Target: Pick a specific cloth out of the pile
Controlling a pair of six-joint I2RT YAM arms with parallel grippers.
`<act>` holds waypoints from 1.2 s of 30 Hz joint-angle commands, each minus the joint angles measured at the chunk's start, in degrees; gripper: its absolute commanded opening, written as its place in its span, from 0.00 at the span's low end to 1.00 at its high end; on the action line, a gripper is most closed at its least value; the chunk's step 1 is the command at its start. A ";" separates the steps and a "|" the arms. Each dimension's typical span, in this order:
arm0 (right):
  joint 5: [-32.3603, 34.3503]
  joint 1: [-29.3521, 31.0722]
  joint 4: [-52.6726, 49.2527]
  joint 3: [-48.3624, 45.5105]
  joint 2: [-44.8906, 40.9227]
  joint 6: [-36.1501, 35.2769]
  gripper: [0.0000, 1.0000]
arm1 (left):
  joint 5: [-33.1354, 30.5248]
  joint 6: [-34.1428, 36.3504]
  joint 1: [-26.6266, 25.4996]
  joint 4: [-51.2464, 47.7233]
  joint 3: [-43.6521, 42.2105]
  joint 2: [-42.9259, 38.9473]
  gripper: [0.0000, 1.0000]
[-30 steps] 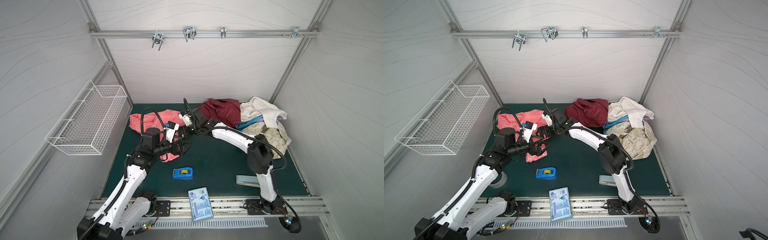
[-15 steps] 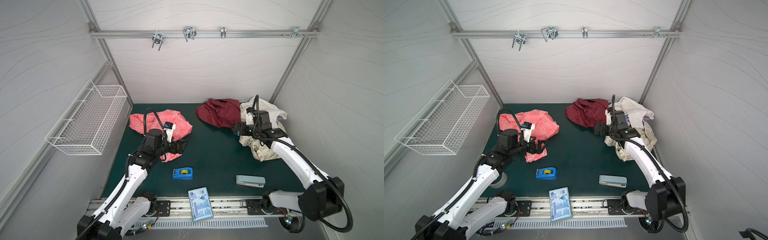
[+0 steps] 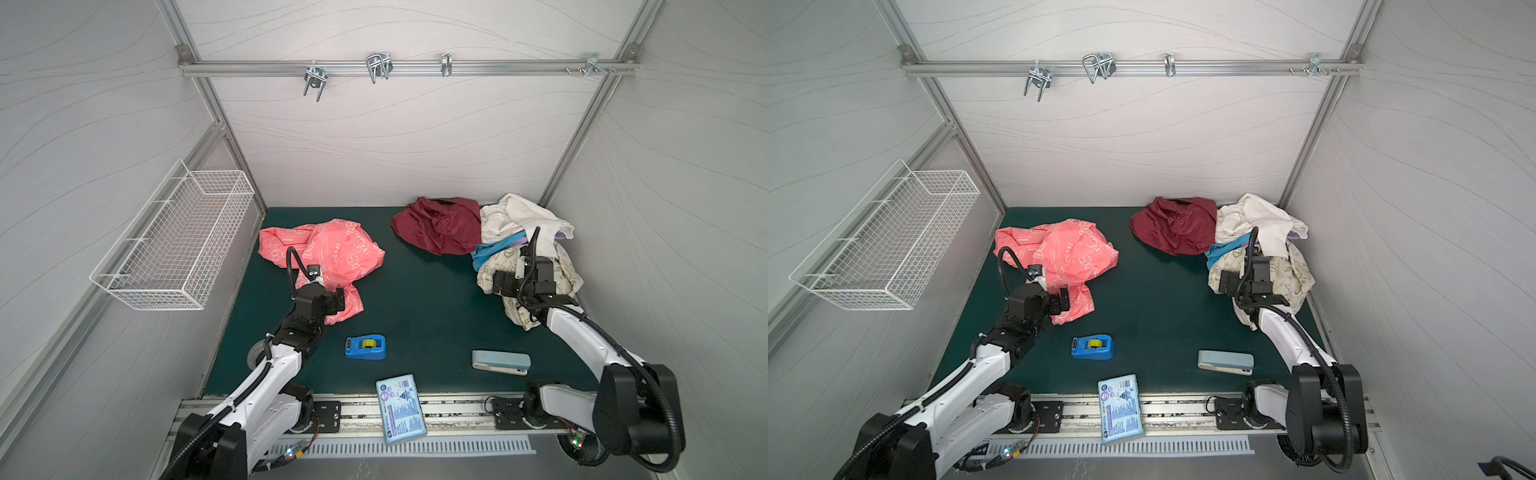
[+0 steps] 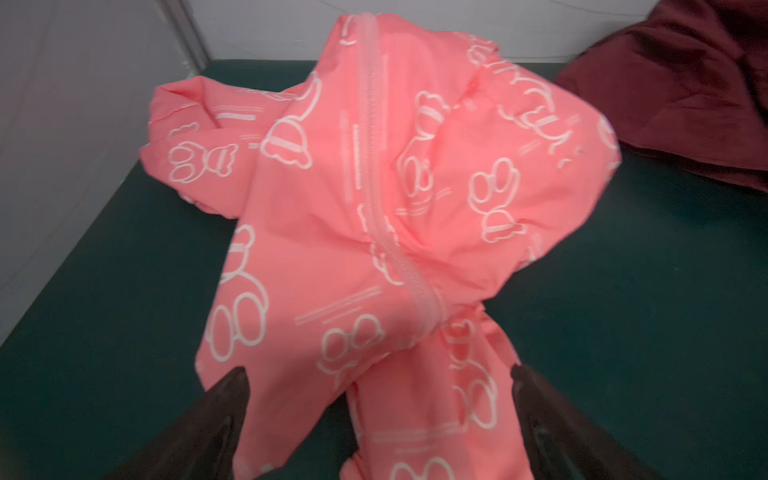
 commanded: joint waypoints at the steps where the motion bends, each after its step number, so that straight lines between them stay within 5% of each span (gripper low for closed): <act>1: 2.21 -0.23 11.55 -1.32 1.55 -1.08 0.99 | -7.09 -0.49 3.01 17.27 -1.88 3.76 0.99; 18: 7.08 0.04 45.60 -12.43 15.35 -2.36 0.99 | 2.12 5.87 7.90 54.04 -11.74 19.44 0.99; 24: 5.24 0.21 47.72 -12.00 17.94 -3.41 0.99 | 10.03 6.10 10.20 70.86 -12.76 33.81 0.99; 32: 4.40 1.79 49.31 -10.81 21.93 -6.10 0.99 | 16.14 6.12 12.21 69.55 -9.81 37.29 0.99; 36: 4.22 1.69 48.59 -10.57 21.75 -5.86 0.99 | 17.34 4.55 13.94 57.20 -4.66 34.76 0.99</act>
